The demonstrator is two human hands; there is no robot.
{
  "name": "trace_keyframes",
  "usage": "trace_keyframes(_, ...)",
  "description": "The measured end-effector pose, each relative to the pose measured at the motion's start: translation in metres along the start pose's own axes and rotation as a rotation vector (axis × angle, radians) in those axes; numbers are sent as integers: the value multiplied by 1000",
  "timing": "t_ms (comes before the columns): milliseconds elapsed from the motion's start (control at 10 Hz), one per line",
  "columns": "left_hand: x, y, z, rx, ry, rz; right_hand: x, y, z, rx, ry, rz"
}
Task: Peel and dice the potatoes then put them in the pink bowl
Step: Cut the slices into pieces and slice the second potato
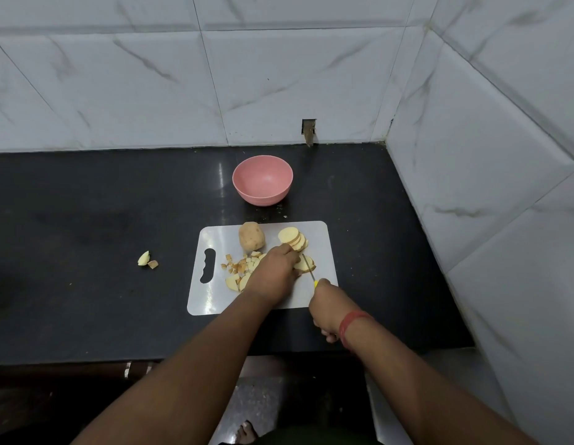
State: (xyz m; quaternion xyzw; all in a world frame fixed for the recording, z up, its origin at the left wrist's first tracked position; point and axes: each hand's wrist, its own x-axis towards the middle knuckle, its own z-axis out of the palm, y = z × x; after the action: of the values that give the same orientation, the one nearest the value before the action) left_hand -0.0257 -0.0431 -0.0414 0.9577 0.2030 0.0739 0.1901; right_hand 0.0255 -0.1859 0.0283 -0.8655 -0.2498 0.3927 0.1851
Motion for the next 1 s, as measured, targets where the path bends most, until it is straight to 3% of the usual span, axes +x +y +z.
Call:
trace_keyframes(100,0,-1,1,4,6,6,7,-3,5,-64,-22,-14)
trace_keyframes(300,0,0,2,1,18,16,0,-20,1,226,-176,263)
trace_keyframes(400,-1,1,3,4,39,12,1,-16,2,97,-115,136)
trace_keyframes(500,-2,3,4,-5,54,2,3,-9,10,262,-35,229)
trace_keyframes(600,-2,4,3,-11,53,-16,-24,-11,16,-788,-461,-52)
trace_keyframes(700,-3,4,3,-9,51,-19,-25,10,17,-1394,-380,-288)
trace_keyframes(800,-3,4,3,-21,53,-27,-30,20,22,-947,-296,-64)
trace_keyframes(900,-5,3,3,-56,73,-41,-15,23,21,70,8,104)
trace_keyframes(1000,-8,2,4,-70,128,-58,-15,15,14,60,34,83)
